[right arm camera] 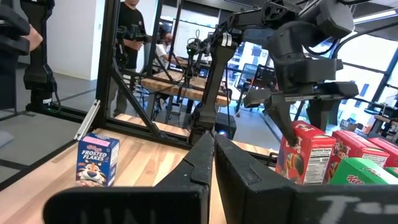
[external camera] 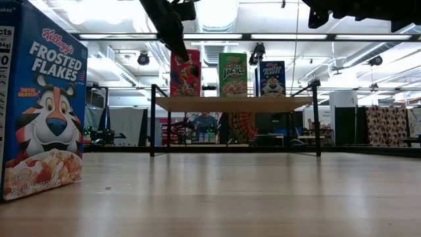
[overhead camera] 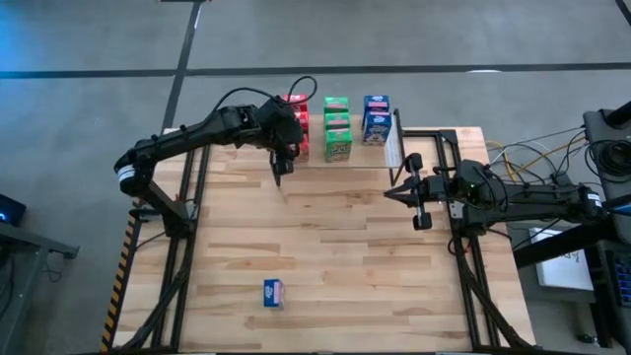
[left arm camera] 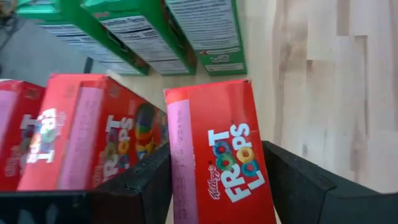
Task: Stack cereal on shelf
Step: Put the red cereal box on the shelf
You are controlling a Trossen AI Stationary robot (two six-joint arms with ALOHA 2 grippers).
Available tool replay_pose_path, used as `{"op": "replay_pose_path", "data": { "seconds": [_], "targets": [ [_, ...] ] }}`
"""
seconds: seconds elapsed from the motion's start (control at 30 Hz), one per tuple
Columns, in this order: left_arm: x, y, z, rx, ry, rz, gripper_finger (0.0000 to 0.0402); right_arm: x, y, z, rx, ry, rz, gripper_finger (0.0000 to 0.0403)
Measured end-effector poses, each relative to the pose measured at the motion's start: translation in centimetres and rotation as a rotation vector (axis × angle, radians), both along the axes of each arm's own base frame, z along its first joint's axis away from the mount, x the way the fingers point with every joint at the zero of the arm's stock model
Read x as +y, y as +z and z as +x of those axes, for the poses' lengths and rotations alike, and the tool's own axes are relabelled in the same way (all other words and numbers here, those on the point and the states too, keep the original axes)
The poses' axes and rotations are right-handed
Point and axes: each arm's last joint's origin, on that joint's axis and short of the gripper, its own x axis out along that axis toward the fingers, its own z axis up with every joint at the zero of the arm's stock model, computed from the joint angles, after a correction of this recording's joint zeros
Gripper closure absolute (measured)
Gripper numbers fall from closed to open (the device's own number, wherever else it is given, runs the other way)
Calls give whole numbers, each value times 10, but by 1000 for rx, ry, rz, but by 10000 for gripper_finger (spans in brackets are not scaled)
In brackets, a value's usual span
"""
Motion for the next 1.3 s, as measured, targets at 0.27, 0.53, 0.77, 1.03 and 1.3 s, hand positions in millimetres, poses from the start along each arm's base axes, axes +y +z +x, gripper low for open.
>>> {"op": "replay_pose_path", "data": {
  "seconds": [0.27,0.53,0.77,1.03,1.3],
  "targets": [
    [1,18,-3,-6,13,84,186,0,0,0,0,0,0,394],
    [-17,55,-14,-33,31,43,186,0,1,0,-1,0,0,394],
    [-52,56,-16,23,-11,-14,197,0,1,0,-2,0,-3,394],
    [-68,24,-16,167,2,35,267,0,1,0,-2,0,-3,394],
    [-52,8,-16,202,84,102,346,0,1,0,-3,0,-3,394]
  ]
}}
